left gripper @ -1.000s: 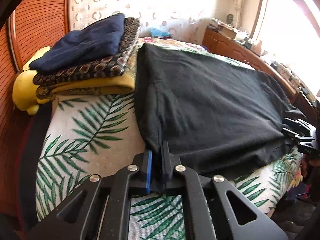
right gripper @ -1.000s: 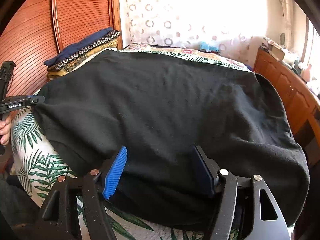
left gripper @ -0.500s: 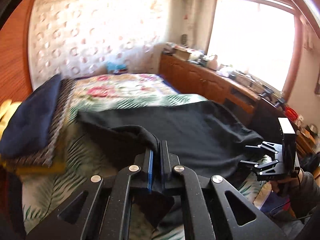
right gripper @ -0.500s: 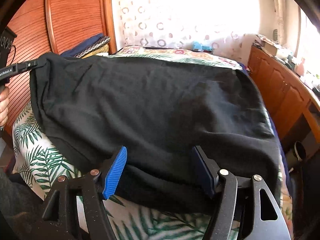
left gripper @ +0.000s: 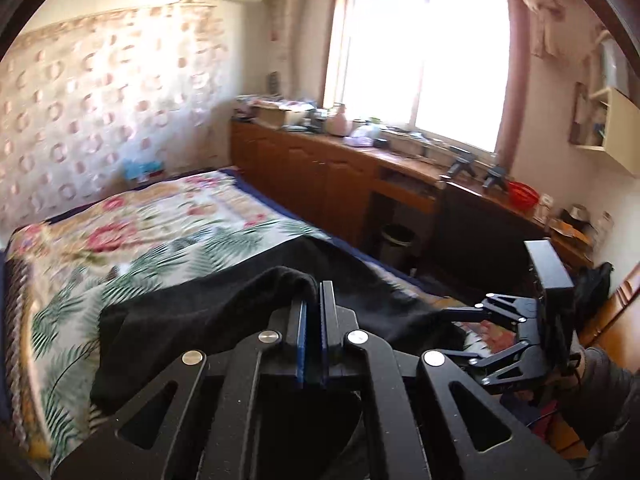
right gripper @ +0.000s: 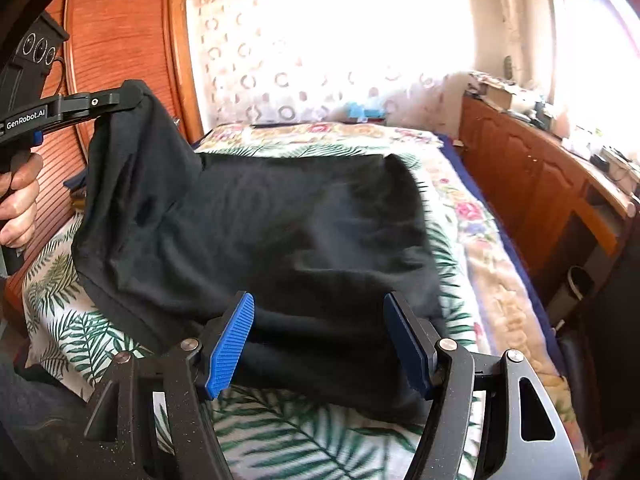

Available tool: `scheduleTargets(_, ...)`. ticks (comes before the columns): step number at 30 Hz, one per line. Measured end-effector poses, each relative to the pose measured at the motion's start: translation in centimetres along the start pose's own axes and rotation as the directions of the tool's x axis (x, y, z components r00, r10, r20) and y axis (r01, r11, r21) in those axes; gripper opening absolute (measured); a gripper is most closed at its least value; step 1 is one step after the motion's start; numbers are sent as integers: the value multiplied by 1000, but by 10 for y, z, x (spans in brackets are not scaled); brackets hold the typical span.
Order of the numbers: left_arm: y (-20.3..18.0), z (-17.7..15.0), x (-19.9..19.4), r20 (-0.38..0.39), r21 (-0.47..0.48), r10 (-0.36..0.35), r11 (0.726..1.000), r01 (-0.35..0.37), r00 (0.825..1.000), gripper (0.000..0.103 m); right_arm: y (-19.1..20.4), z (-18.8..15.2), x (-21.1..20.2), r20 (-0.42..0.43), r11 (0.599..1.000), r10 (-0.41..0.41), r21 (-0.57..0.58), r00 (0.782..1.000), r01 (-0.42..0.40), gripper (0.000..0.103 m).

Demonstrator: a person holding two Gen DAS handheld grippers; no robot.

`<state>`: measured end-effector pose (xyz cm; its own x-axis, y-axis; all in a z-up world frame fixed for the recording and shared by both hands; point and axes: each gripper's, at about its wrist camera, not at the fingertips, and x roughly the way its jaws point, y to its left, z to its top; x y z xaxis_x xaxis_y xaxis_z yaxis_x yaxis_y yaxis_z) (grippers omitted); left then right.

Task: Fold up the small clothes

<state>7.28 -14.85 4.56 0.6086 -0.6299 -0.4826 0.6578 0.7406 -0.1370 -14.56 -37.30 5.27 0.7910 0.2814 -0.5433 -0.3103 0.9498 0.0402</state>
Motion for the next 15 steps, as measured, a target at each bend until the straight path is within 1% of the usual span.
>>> scheduleTargets(4,-22,16,8,3,19,-73,997,73,997,6,-7,-2,-11,17,1000,-24,15,1000,24,69)
scheduleTargets(6,-27,19,13,-8,23,-85,996,85,996,6,-7,-4,-15,24,999,-26,24,999,25,69)
scheduleTargets(7,-27,19,18,-24,19,-91,996,91,996,8,-9,-3,-17,26,999,-27,26,999,26,69)
scheduleTargets(8,-25,19,23,-46,11,-95,995,95,994,17,-9,-4,-17,29,999,-26,29,999,25,69)
scheduleTargets(9,-20,17,27,-61,1,-90,996,90,994,22,-9,-4,-17,28,999,-22,33,999,21,69)
scheduleTargets(11,-13,11,29,-64,-5,-65,998,65,996,40,-11,-6,-13,21,999,-13,37,1000,12,69)
scheduleTargets(12,-11,8,29,-65,-5,-56,998,56,996,43,-10,-6,-12,18,999,-13,35,1000,12,69)
scheduleTargets(13,-9,6,30,-71,-6,-38,999,38,997,50,-9,-6,-10,15,999,-13,34,1000,12,69)
scheduleTargets(14,-8,4,31,-77,-3,-16,1000,16,997,59,-10,-4,-7,11,999,-9,33,1000,9,69)
scheduleTargets(15,-4,1,31,-80,2,14,1000,-14,997,64,-10,-3,-5,8,999,-3,32,1000,3,69)
